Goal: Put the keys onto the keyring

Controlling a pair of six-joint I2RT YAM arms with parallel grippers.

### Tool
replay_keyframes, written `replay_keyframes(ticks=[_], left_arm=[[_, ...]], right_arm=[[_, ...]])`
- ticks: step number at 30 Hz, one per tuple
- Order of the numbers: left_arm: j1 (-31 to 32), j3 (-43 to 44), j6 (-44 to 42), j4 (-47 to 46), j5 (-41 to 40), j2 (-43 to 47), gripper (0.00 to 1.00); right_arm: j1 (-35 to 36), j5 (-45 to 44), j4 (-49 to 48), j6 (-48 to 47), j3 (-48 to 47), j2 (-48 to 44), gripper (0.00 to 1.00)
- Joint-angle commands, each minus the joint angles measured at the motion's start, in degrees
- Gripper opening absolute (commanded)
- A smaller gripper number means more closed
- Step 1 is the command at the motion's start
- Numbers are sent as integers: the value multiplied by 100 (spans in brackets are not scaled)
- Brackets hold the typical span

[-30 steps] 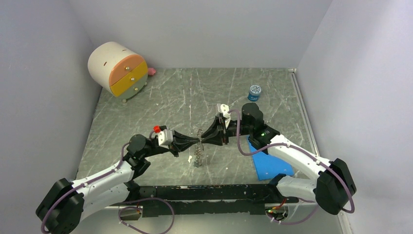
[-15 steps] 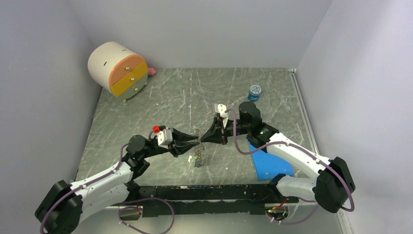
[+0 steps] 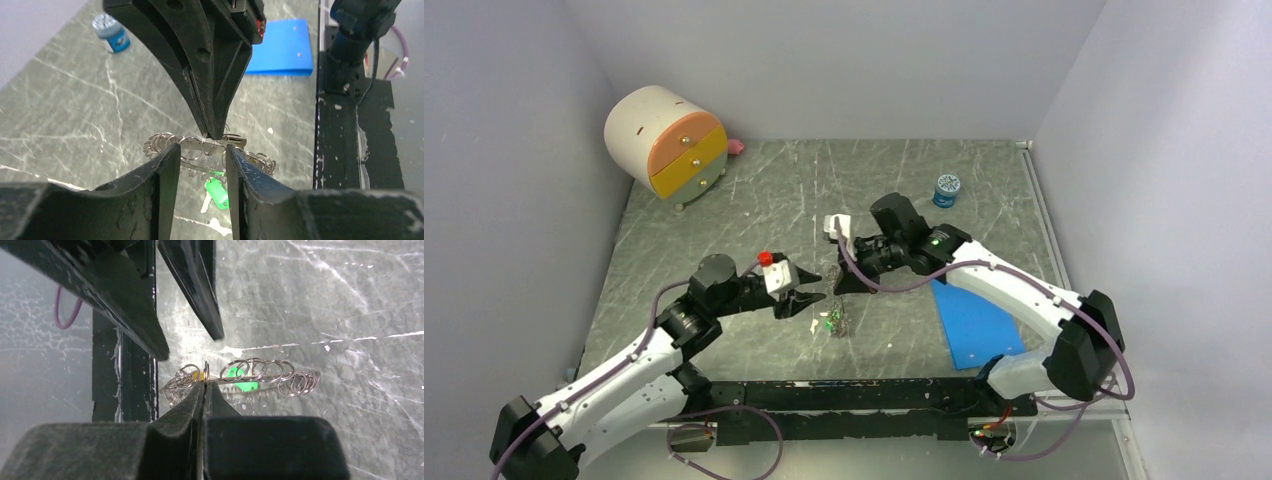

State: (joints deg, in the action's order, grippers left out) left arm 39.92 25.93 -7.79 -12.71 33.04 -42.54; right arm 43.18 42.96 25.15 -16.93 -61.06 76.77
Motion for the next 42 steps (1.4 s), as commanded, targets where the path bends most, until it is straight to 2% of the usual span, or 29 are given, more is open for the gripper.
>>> replay_keyframes(ticks=[1,6,10,14,21,26,30,32,36,42], left_arm=[[7,518,-771,1184,122,-426,42],[32,666,-1008,1196,458,-850,41],[97,683,-1107,1147,351,-1032,42],[145,697,-1230,1140,362,-1162,37],[193,513,-946,439,491,-1174,37],[201,513,-908,324,602,-1295,24],[214,593,-1009,539,628,-1341,6],[209,597,-1030,570,637,-1321,3],[210,578,-966,568,596,-1262,3],[211,275,-428,-85,430,-1046,2]], right_arm=[[375,-827,1043,-471,-810,306,0],[527,-1086,1384,-540,-1153,499,0],[589,-1083,1491,-595,-1246,552,0],[677,-1070,1514,-618,-1283,611,0],[733,-1031,1550,-651,-1372,741,0],[766,-992,1531,-663,-1404,790,0],[780,-991,1524,-671,-1402,796,0],[780,-1012,1499,-666,-1400,789,0],[780,-1023,1366,-652,-1338,758,1],[702,-1335,590,-222,-886,296,36]])
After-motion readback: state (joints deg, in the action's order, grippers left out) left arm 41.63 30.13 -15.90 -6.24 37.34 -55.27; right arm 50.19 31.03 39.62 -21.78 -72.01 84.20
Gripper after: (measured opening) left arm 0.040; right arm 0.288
